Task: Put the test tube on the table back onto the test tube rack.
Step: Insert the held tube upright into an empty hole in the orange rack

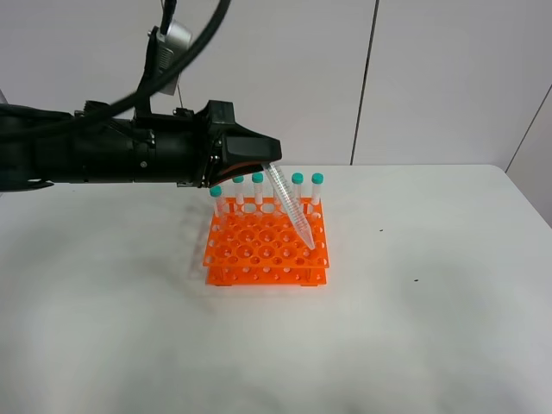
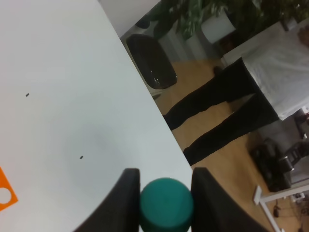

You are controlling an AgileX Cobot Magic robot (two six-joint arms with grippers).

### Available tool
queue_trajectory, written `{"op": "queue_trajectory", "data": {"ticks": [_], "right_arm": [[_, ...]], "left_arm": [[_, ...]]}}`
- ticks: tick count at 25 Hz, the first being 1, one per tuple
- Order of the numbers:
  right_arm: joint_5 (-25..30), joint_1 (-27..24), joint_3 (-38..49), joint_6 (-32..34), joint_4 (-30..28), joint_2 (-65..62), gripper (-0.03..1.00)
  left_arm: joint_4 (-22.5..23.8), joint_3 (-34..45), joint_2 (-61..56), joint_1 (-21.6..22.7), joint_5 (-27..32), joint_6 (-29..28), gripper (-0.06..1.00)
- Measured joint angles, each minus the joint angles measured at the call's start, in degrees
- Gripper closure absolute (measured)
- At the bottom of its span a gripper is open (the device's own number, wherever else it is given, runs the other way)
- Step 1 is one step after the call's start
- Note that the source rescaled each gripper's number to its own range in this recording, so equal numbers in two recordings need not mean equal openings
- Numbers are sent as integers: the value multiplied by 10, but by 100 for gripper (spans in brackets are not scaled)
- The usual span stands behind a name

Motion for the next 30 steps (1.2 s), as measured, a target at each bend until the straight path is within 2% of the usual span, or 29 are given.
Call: {"op": "queue_trajectory", "data": {"ticks": [4, 6, 10, 16, 19, 22, 24, 26, 28, 30], "right_arm": [[-1, 0, 0, 0, 0, 0, -3], [-1, 0, 0, 0, 0, 0, -3], [-1, 0, 0, 0, 0, 0, -3], [-1, 0, 0, 0, 0, 0, -3], [-1, 0, 0, 0, 0, 0, -3], [-1, 0, 0, 0, 0, 0, -3], [-1, 0, 0, 0, 0, 0, -3], [-1, 0, 0, 0, 0, 0, -3], [-1, 0, 0, 0, 0, 0, -3], [-1, 0, 0, 0, 0, 0, -3]], "left_arm": [[8, 0, -47, 0, 1, -21, 94], [29, 0, -73, 0, 3, -31, 94], [89, 0, -129, 0, -13, -39, 94], [181, -1, -163, 0, -85, -40, 94], [243, -2, -163, -1, -116, -43, 94], [343, -2, -163, -8, -153, -80, 94], [444, -2, -163, -15, -191, -140, 94], [564, -2, -163, -26, -234, -243, 94], [703, -2, -163, -43, -278, -354, 94], [804, 1, -161, -57, -321, -453, 94]]}}
